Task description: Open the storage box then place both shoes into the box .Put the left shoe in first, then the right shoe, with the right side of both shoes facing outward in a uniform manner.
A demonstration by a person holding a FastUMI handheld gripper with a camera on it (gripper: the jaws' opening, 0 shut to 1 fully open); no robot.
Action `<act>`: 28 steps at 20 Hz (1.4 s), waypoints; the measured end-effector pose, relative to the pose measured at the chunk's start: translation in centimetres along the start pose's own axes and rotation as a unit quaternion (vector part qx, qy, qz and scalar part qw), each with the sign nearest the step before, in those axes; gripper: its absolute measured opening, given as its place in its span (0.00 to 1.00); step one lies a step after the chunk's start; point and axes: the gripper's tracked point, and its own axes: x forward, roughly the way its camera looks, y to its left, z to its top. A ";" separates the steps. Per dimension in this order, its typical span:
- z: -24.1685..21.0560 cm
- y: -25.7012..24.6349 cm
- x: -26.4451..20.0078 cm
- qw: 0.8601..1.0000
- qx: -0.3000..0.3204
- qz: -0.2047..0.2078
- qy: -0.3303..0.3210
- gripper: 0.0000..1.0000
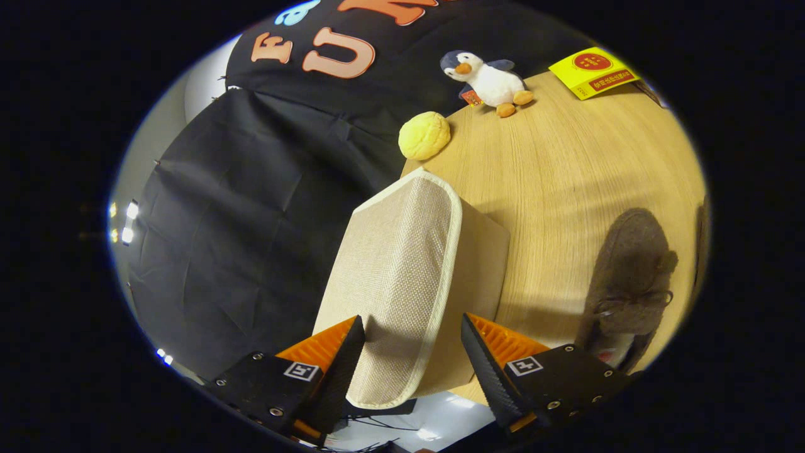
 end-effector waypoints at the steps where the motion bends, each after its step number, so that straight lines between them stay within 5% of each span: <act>1: 0.1 0.1 0.5 1.000 0.007 0.002 0.002 0.93; 7: 0.0 2.0 0.2 1.000 0.010 -0.002 0.015 0.89; 16: 2.7 11.2 -4.4 0.996 -0.074 0.041 -0.006 0.65; 20: 3.8 15.1 -4.2 0.994 -0.094 0.055 -0.027 0.43; 28: 4.9 24.2 -0.6 0.984 -0.154 0.069 -0.058 0.28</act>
